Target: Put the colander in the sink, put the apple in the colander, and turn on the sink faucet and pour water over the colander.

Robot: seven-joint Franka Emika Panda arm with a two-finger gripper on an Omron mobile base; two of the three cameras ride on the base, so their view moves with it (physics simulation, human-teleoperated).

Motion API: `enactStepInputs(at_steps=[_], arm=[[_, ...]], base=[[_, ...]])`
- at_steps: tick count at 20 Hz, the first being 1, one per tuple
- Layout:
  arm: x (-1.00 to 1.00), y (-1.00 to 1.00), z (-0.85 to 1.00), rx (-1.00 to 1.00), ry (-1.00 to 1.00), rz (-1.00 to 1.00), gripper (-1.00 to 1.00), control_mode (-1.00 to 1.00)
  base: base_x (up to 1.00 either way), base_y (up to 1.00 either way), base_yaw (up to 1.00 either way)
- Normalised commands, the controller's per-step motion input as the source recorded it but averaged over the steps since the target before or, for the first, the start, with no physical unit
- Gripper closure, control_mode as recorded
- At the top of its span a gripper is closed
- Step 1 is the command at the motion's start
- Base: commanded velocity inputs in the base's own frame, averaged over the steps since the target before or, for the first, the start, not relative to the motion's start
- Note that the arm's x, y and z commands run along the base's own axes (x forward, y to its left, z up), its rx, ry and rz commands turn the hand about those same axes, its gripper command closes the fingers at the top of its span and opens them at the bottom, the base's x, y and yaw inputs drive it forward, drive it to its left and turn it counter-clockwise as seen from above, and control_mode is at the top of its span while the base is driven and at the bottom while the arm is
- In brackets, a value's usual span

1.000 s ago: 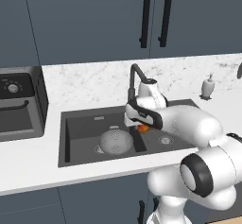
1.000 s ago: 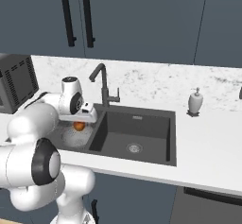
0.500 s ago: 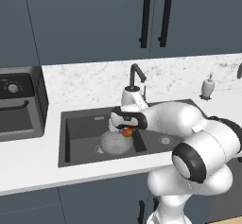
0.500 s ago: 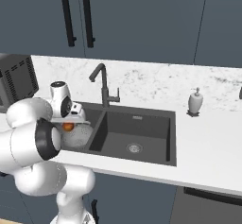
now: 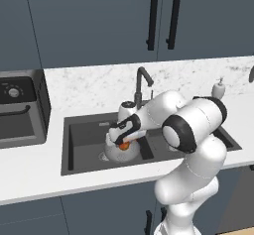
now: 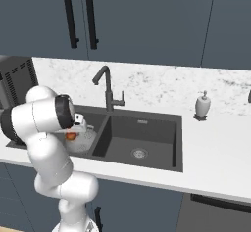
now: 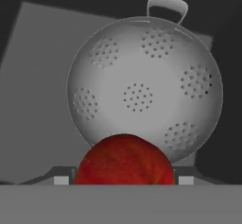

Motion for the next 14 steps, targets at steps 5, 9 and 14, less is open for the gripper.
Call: enactStepInputs(at_steps=[5, 9, 14], arm=[[0.40, 0.06, -0.36, 0.00, 0.00, 0.00, 1.00, -1.00], [0.21, 0.06, -0.38, 0.00, 0.00, 0.00, 1.00, -1.00], [0.36, 0.02, -0.36, 0.00, 0.00, 0.00, 1.00, -1.00]], base=[[0.00, 0.00, 0.00], [0.00, 0.00, 0.00], [0.00, 0.00, 0.00]])
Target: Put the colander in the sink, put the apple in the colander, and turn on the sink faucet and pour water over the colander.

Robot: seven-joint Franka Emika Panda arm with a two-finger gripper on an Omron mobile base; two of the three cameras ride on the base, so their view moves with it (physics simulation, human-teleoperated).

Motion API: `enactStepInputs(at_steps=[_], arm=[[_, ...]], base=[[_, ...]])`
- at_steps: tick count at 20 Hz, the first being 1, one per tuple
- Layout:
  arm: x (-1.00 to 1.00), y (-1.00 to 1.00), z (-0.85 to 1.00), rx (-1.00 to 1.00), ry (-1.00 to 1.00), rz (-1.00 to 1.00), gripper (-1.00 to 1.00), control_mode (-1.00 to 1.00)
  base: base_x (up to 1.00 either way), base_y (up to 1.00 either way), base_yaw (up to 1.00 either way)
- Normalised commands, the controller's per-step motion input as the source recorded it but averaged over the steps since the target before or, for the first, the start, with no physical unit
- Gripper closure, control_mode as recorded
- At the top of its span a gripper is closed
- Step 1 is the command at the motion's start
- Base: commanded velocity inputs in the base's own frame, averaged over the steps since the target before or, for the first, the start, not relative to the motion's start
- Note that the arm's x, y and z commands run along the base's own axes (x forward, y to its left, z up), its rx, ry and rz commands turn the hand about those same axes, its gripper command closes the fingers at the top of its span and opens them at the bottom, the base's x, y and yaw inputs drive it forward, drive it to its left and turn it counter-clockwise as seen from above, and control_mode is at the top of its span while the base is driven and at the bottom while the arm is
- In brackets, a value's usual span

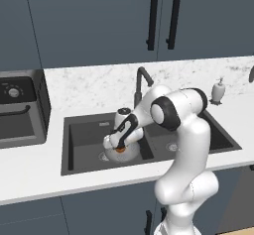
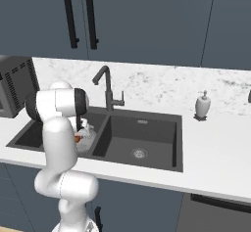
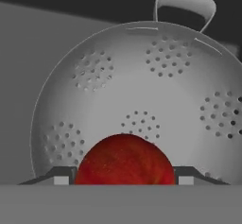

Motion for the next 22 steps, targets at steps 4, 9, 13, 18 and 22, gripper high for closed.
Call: enactStepInputs(at_steps=[4, 9, 13, 18, 22], arm=[[0.41, 0.07, -0.16, 0.00, 0.00, 0.00, 1.00, -1.00], [0.31, 0.08, -0.30, 0.00, 0.00, 0.00, 1.00, -1.00], [0.17, 0.06, -0.32, 0.00, 0.00, 0.00, 1.00, -1.00], [0.14, 0.04, -0.16, 0.00, 0.00, 0.00, 1.00, -1.00], [0.03, 0.01, 0.00, 0.00, 0.00, 0.00, -1.00, -1.00]], base=[[0.00, 0.00, 0.00], [0.00, 0.00, 0.00], [0.00, 0.00, 0.00], [0.00, 0.00, 0.00], [0.00, 0.00, 0.00]])
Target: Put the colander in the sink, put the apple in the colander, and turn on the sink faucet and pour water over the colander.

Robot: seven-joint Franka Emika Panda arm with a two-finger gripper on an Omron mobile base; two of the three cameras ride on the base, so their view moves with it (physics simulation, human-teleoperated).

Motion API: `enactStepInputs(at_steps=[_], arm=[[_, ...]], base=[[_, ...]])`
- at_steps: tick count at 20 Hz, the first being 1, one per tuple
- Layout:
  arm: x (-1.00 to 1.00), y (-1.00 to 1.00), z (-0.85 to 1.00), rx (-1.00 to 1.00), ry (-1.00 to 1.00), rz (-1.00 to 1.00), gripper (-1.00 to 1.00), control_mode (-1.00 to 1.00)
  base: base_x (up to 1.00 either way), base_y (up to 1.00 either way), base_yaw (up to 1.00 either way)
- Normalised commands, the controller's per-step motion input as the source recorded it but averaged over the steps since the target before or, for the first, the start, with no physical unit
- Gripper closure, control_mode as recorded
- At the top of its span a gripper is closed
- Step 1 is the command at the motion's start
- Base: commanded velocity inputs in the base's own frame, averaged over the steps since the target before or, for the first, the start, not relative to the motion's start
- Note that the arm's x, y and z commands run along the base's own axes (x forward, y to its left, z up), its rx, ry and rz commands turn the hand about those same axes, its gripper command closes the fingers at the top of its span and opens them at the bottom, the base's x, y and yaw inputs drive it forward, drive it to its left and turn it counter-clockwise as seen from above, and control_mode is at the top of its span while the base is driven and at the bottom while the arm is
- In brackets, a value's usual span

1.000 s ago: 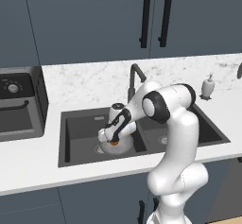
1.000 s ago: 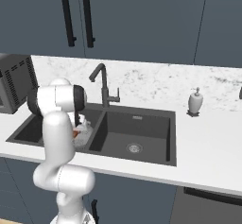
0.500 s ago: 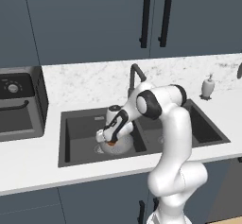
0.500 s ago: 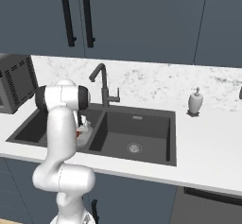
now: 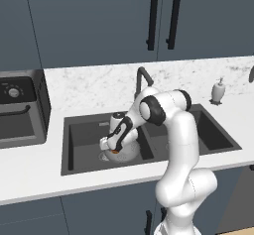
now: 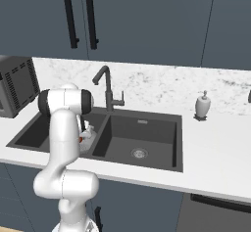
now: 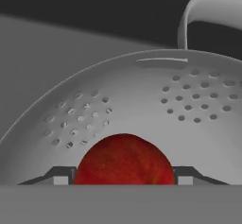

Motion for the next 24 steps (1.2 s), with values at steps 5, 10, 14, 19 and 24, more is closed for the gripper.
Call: enactStepInputs(at_steps=[5, 10, 14, 19, 24], arm=[[0.00, 0.00, 0.00, 0.00, 0.00, 0.00, -1.00, -1.00], [0.00, 0.00, 0.00, 0.00, 0.00, 0.00, -1.00, -1.00], [-0.13, -0.05, 0.32, 0.00, -0.10, -0.01, -1.00, -1.00], [-0.36, -0.03, 0.58, 0.00, -0.20, -0.03, -1.00, -1.00], [-0.19, -0.11, 0.72, 0.03, -0.20, 0.00, -1.00, -1.00]], base=[[0.00, 0.00, 0.00], [0.00, 0.00, 0.00], [0.00, 0.00, 0.00], [0.00, 0.00, 0.00], [0.00, 0.00, 0.00]])
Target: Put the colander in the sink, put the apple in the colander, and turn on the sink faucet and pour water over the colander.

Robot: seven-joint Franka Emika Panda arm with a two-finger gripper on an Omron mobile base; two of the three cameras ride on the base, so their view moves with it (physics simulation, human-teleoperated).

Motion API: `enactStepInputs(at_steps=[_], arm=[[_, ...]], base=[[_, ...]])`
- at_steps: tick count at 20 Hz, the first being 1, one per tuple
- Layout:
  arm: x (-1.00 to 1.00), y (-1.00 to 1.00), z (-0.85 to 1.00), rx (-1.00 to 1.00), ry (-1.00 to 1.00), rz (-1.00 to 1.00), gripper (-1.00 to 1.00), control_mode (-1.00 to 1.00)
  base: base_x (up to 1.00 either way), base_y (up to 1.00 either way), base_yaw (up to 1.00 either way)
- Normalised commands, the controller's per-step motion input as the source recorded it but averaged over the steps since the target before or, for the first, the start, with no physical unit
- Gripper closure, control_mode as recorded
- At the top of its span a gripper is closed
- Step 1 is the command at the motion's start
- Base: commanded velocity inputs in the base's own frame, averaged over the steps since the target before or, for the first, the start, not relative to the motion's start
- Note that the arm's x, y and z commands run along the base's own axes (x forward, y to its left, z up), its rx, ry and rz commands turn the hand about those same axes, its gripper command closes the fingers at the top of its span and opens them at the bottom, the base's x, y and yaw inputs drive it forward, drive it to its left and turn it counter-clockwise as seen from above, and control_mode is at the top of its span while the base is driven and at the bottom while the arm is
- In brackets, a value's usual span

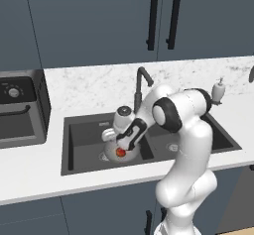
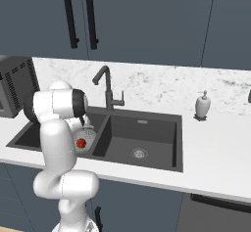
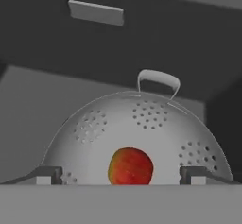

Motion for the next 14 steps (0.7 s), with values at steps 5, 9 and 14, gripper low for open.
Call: enactStepInputs(at_steps=[5, 9, 14], arm=[[-0.09, -0.11, 0.78, 0.08, -0.14, 0.00, -1.00, -1.00], [-0.22, -0.08, 0.80, 0.09, -0.15, 0.00, -1.00, -1.00], [-0.19, -0.15, 0.82, 0.11, -0.19, -0.01, -1.00, -1.00]], base=[[0.00, 0.00, 0.00], [0.00, 0.00, 0.00], [0.00, 0.00, 0.00]])
